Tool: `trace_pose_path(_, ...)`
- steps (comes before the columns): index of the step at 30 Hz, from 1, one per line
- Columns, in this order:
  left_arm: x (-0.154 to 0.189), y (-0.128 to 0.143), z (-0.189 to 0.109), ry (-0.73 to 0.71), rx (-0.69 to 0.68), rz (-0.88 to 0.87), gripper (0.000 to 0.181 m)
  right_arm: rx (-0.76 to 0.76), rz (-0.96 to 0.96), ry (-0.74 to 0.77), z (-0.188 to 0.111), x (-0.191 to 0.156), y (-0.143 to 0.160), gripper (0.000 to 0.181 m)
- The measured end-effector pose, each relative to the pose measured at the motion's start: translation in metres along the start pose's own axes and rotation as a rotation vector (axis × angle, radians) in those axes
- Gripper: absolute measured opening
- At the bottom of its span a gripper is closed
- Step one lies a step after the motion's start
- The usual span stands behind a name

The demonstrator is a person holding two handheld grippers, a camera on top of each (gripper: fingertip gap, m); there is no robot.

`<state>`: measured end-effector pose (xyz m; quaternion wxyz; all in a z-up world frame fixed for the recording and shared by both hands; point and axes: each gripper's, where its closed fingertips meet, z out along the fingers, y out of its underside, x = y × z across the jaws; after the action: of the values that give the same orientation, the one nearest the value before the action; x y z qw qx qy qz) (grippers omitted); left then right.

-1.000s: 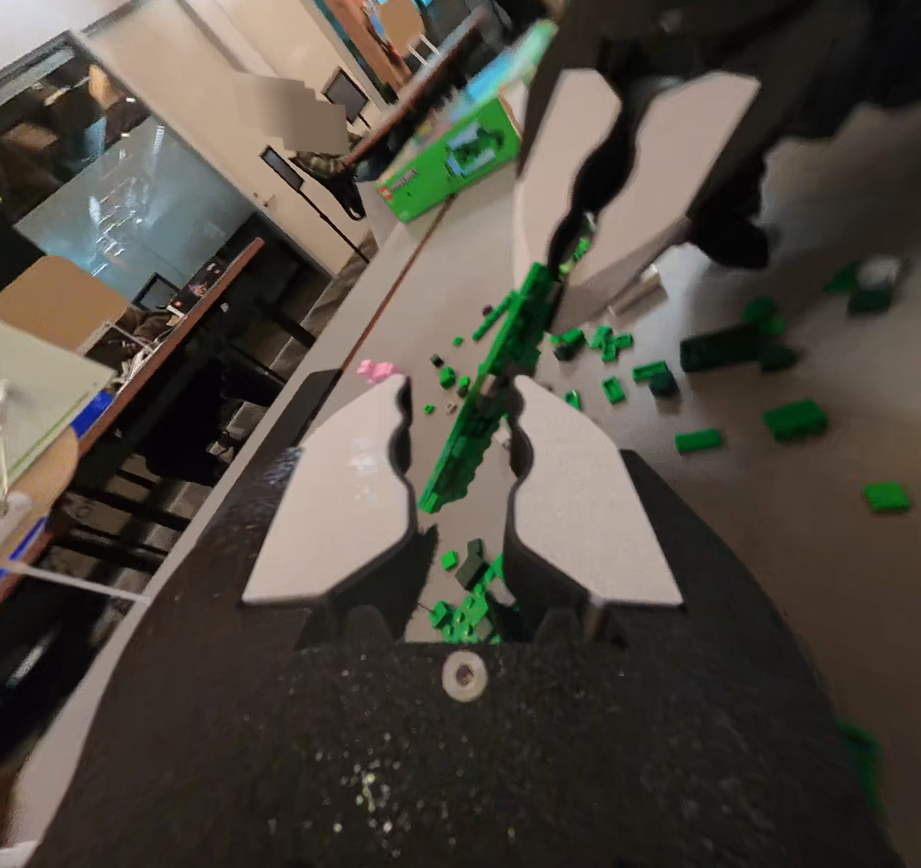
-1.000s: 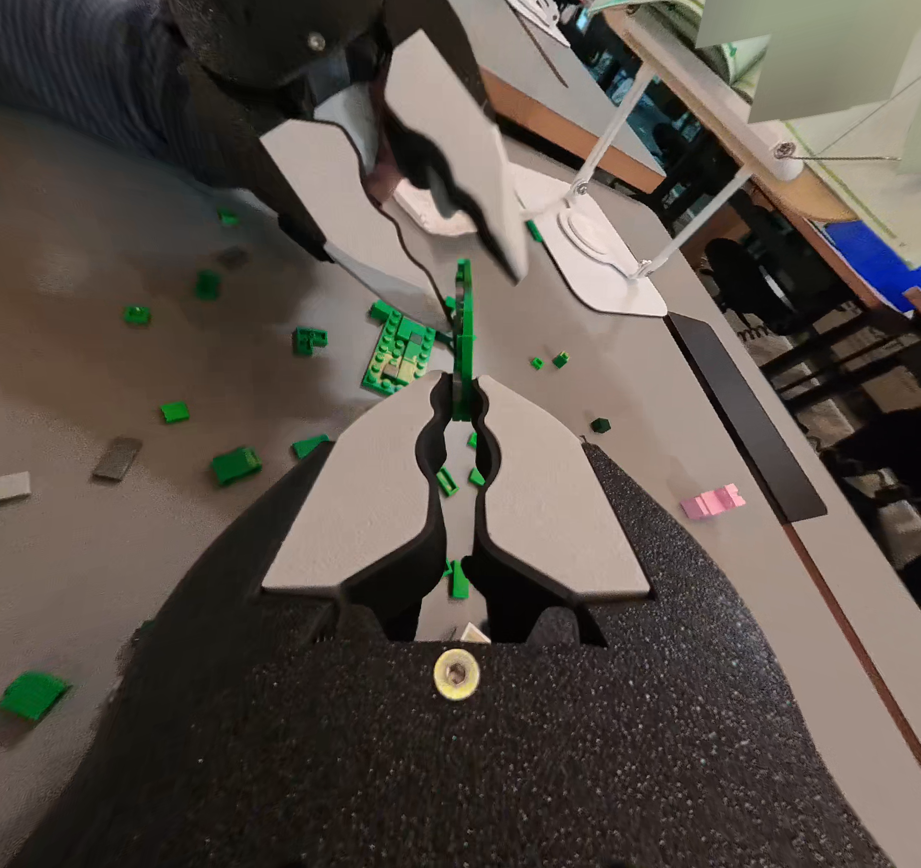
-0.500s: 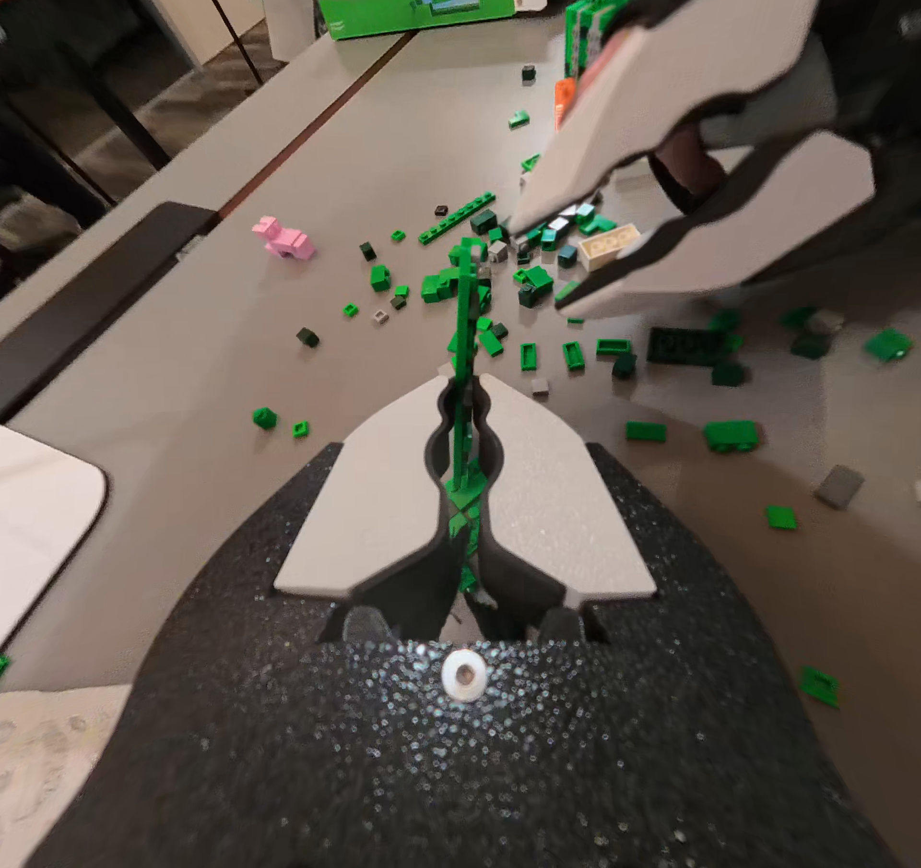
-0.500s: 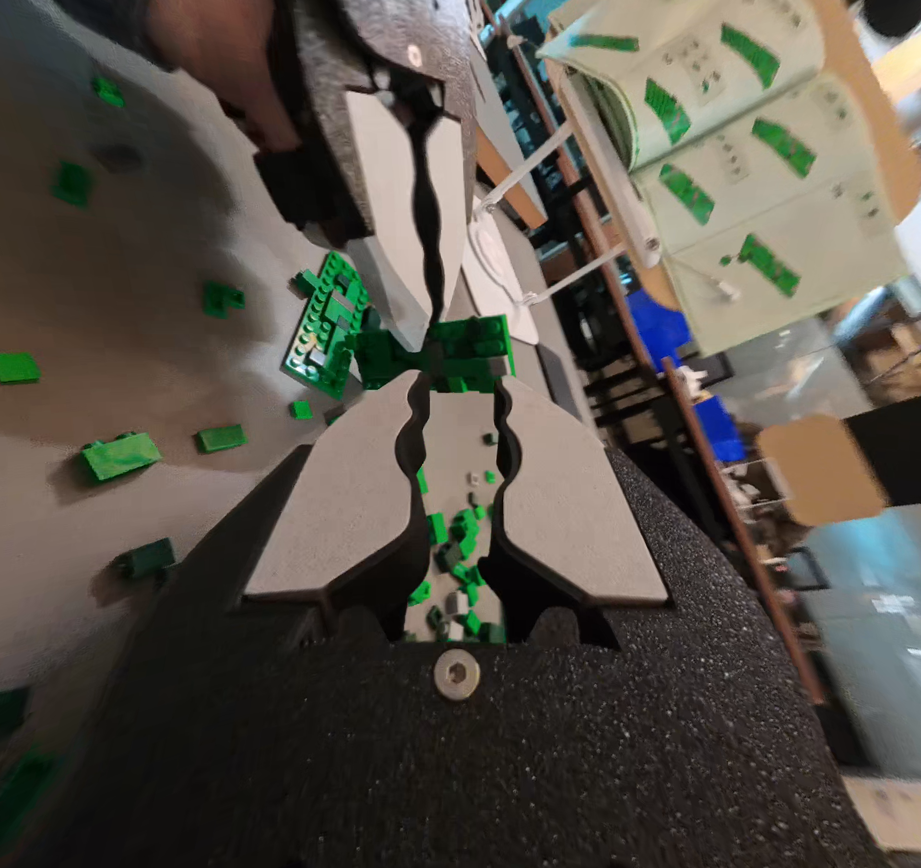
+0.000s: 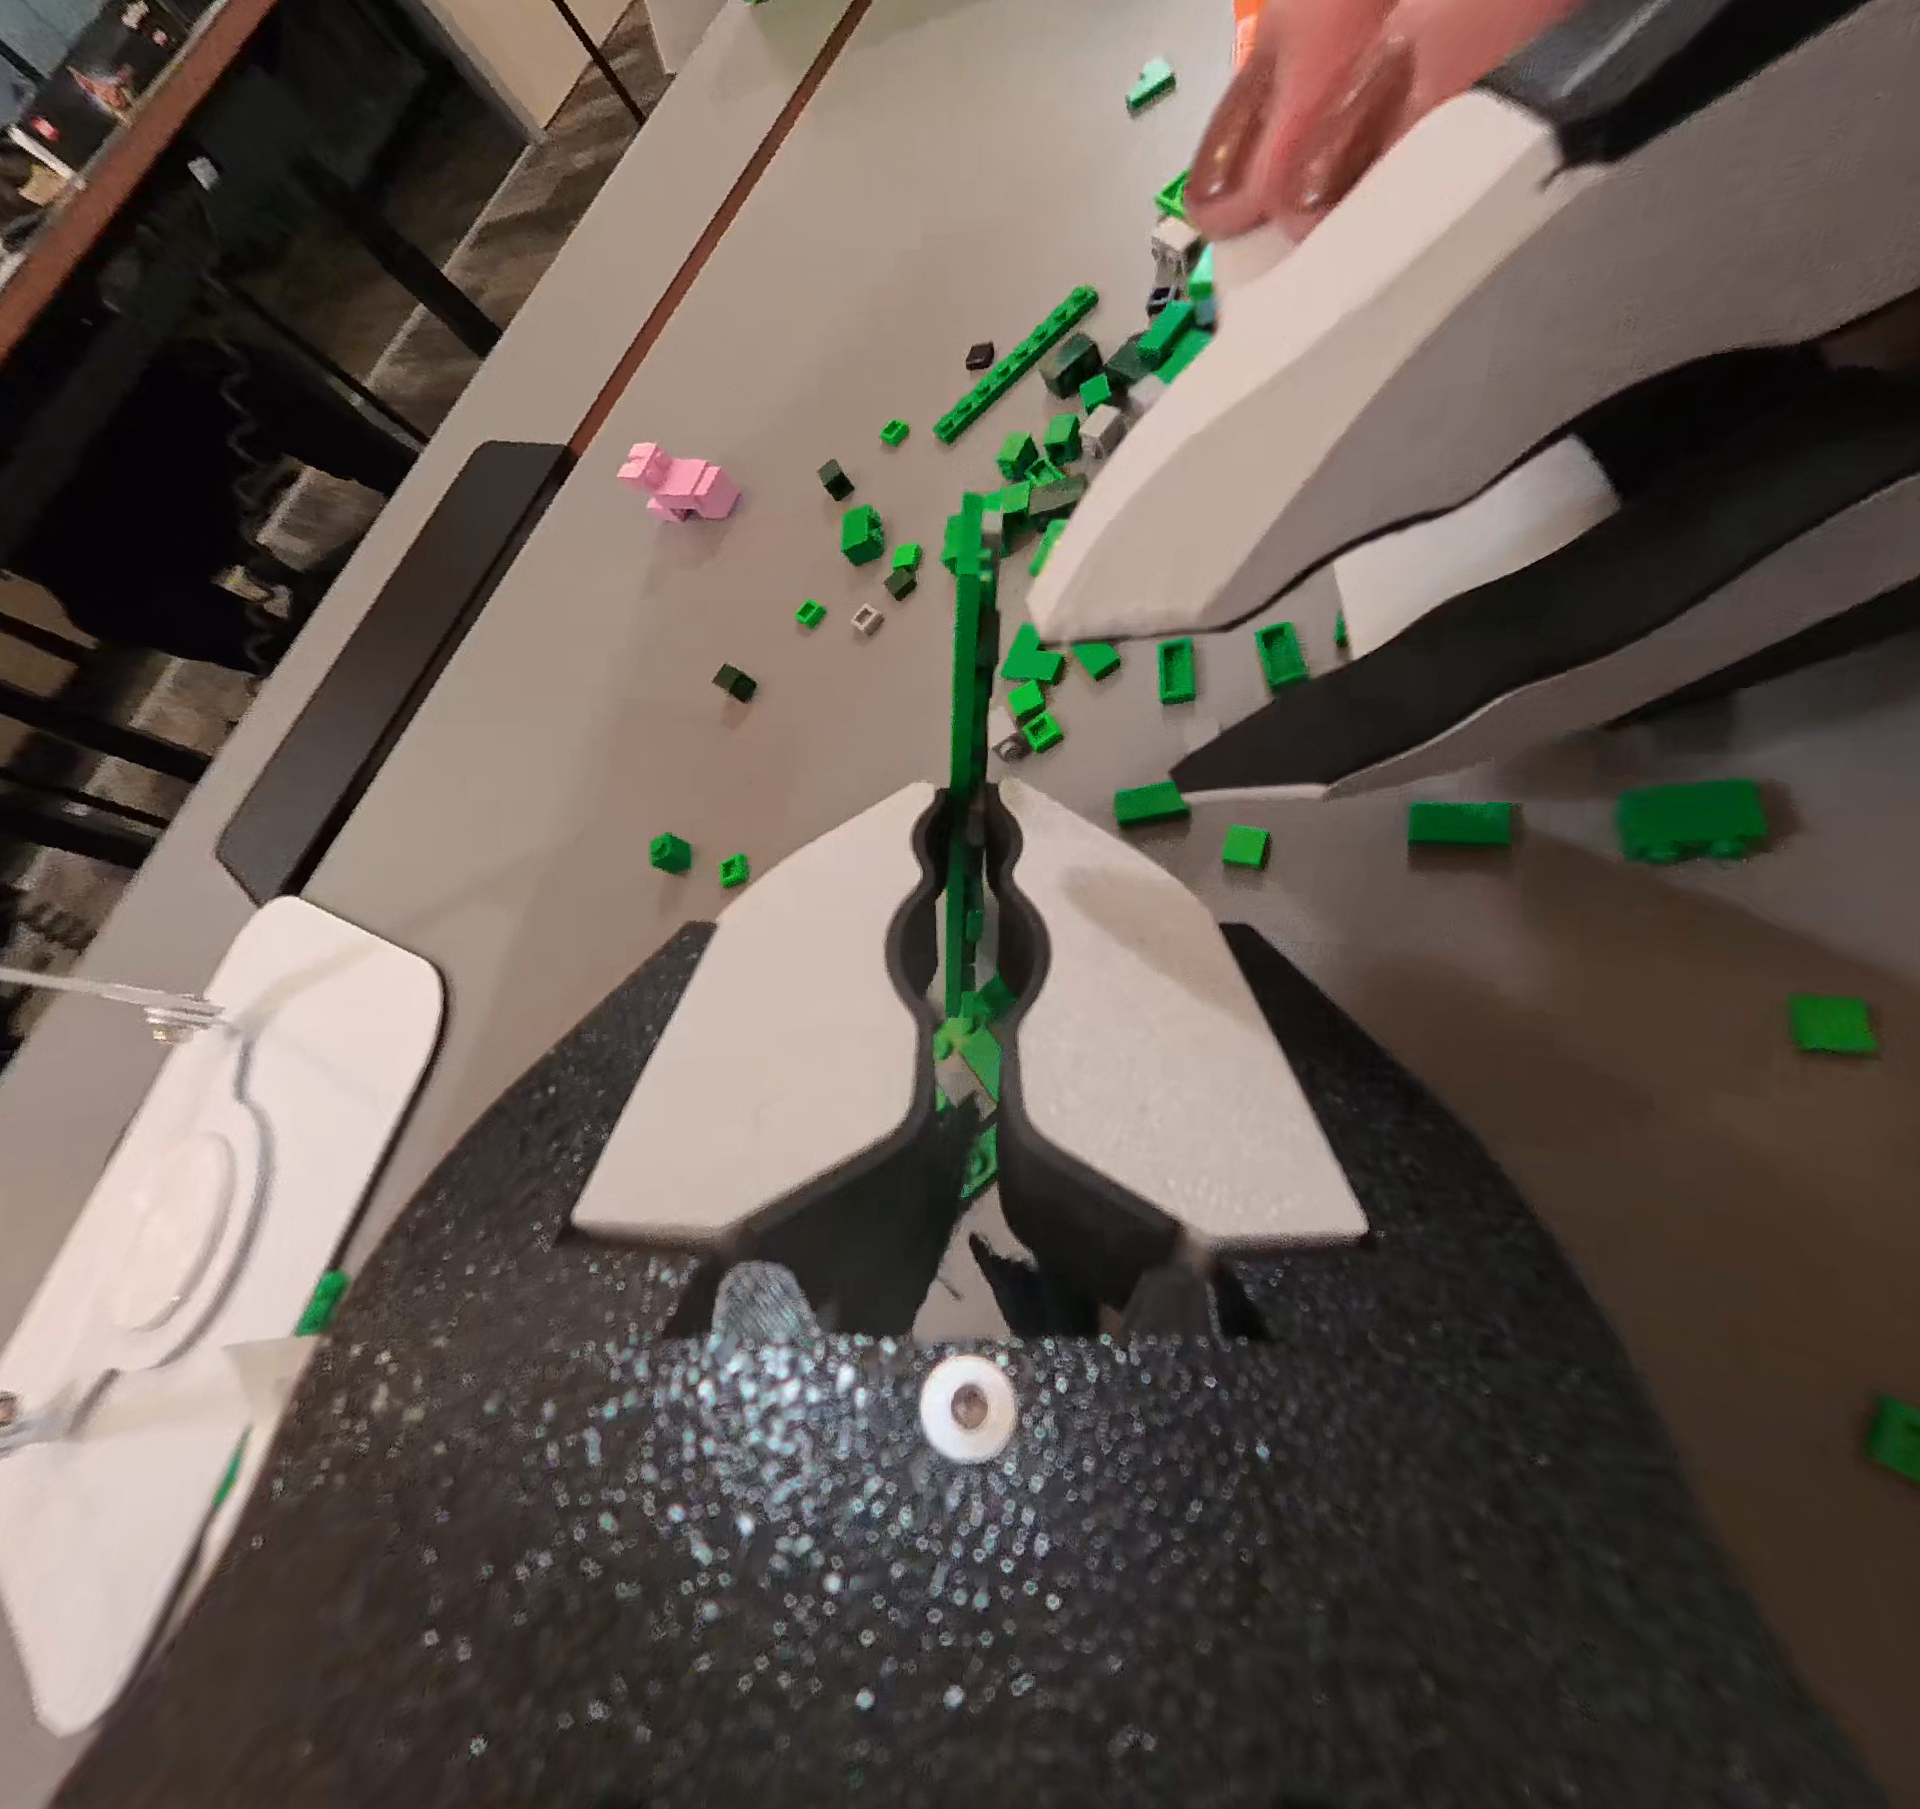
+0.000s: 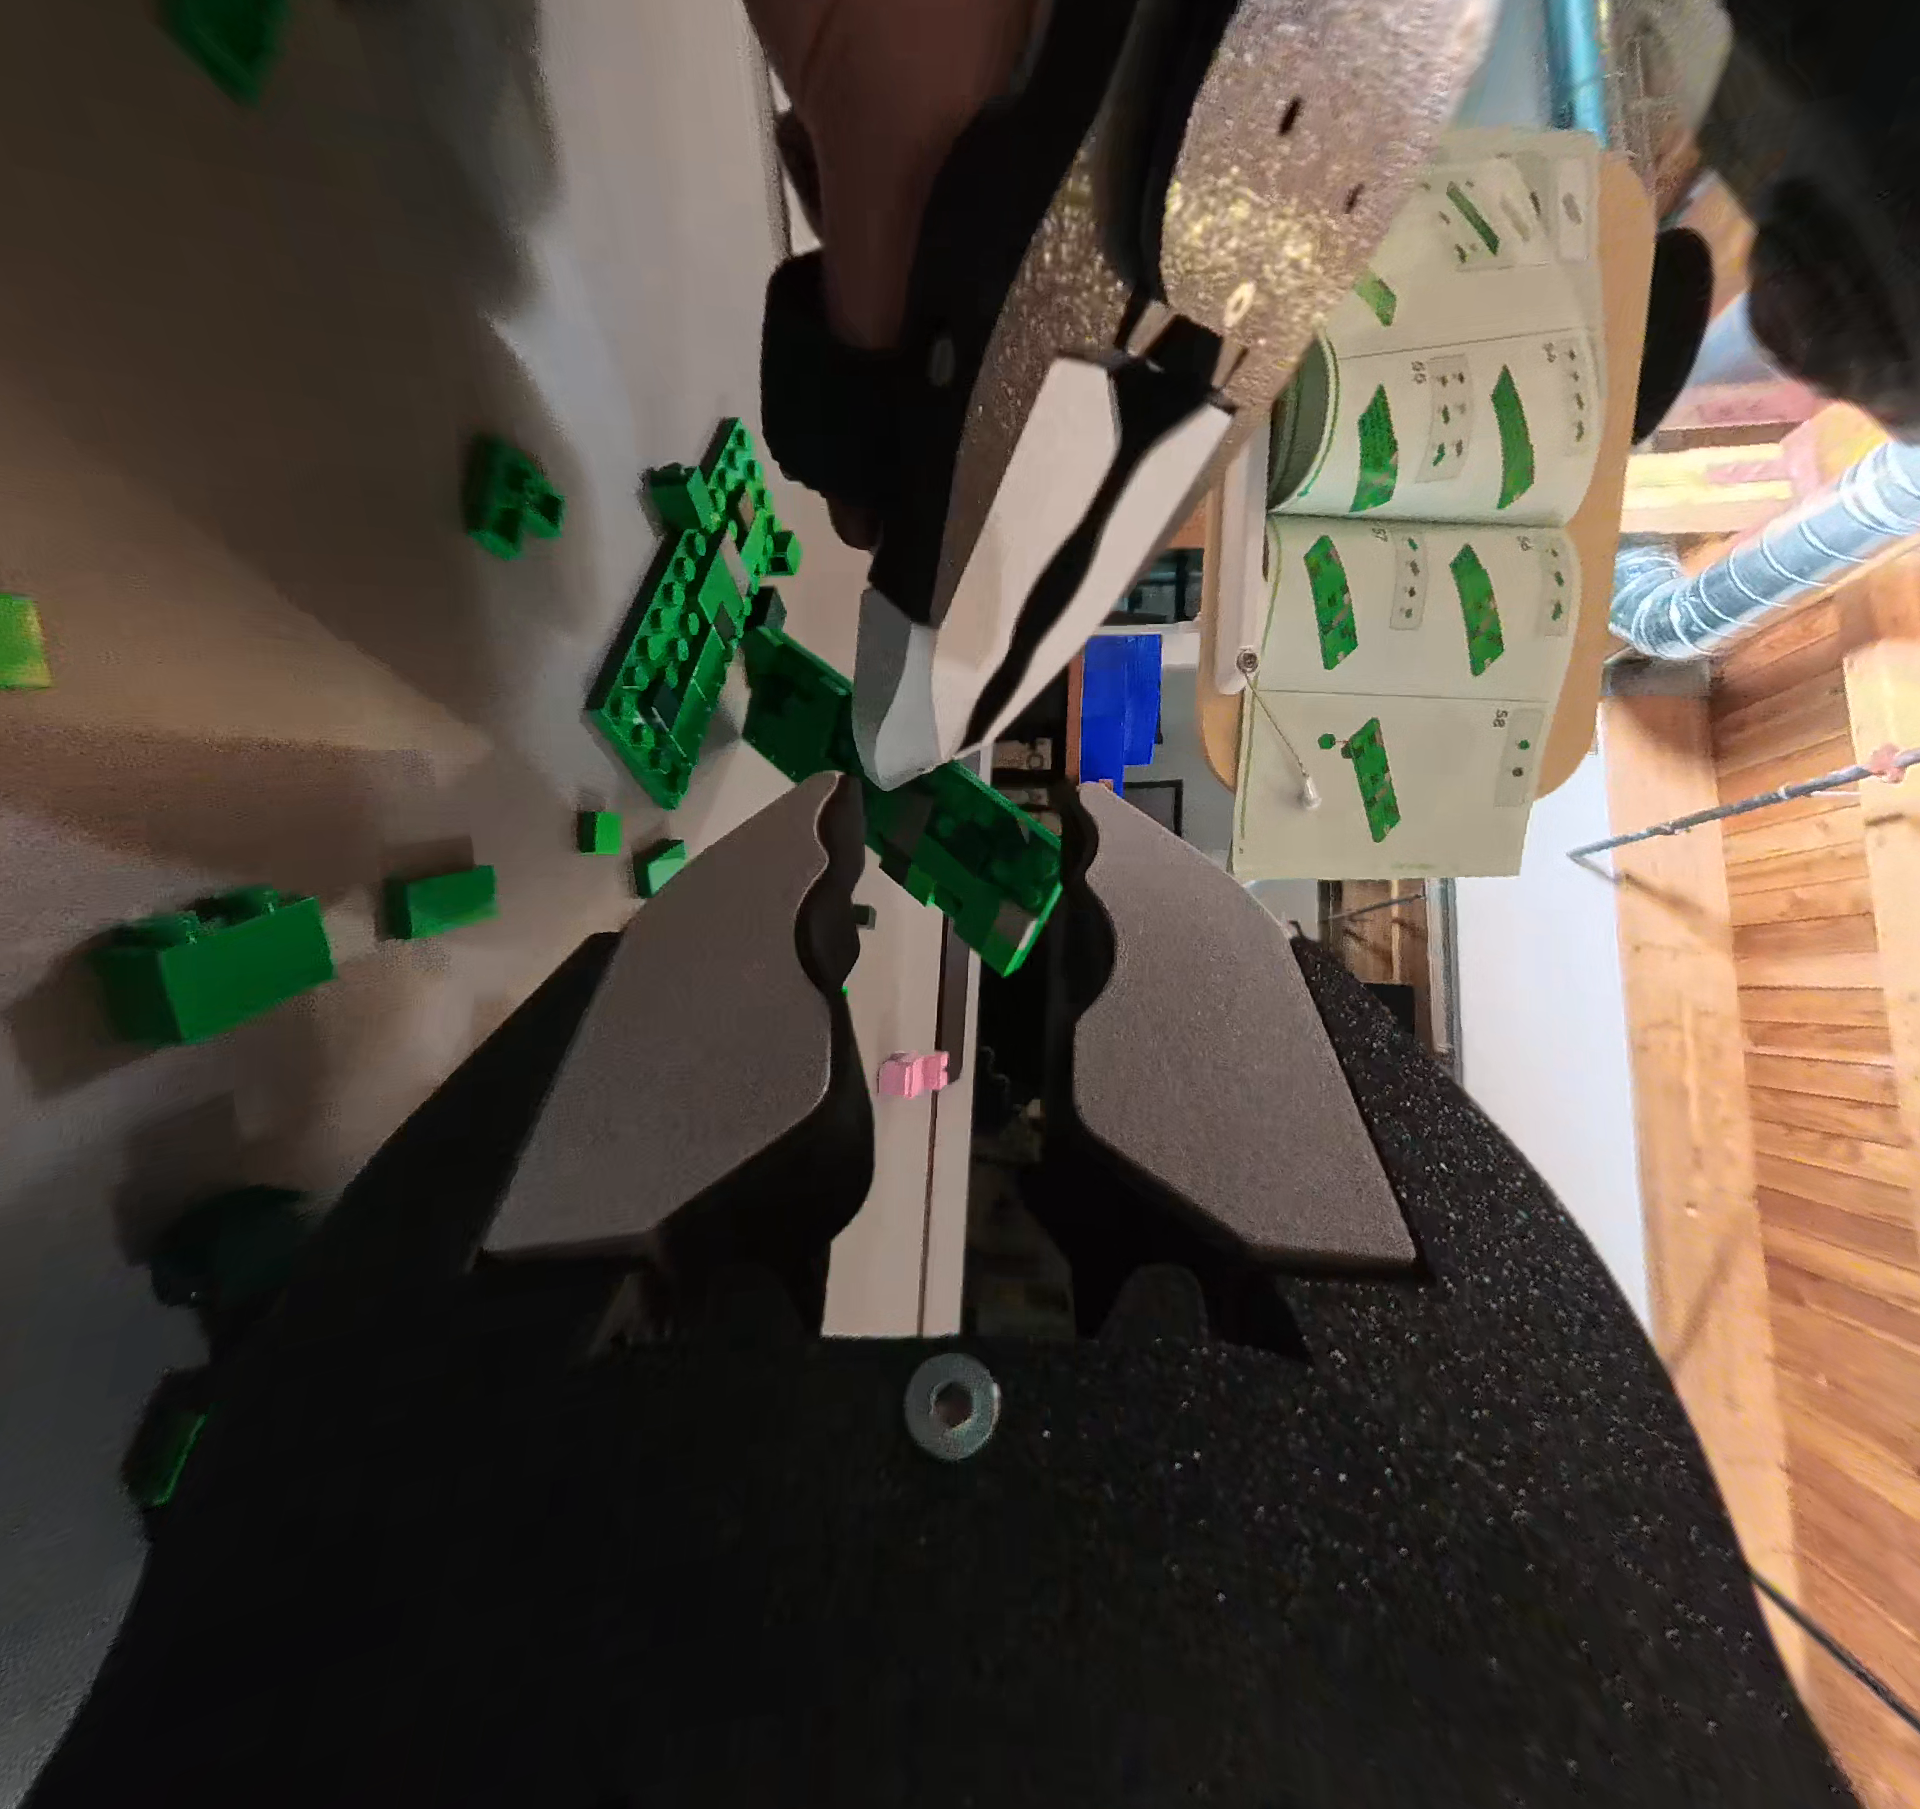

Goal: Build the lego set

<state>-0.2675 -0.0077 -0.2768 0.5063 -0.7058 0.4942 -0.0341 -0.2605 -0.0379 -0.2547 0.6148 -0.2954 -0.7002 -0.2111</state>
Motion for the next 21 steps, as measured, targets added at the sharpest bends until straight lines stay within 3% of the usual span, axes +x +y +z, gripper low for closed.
trace_pose_path(7, -0.002, -0.002, -0.003, -0.007, 0.008, -0.004, 0.005, -0.159, 0.103, -0.165, 0.003, -0.021, 0.03, 0.025)
trace_pose_path(13, 0.003, 0.0, -0.002, 0.014, -0.017, 0.02, 0.005, -0.045, 0.078, -0.046, 0.0, -0.001, 0.006, 0.03)
trace_pose_path(18, 0.008, -0.01, -0.006, 0.042, 0.028, 0.004, 0.005, -0.156, 0.099, -0.223, 0.004, -0.032, 0.02, 0.025)
trace_pose_path(21, 0.0, -0.006, -0.008, 0.053, 0.023, -0.063, 0.005, -0.126, 0.137, -0.198, 0.003, -0.025, 0.02, 0.025)
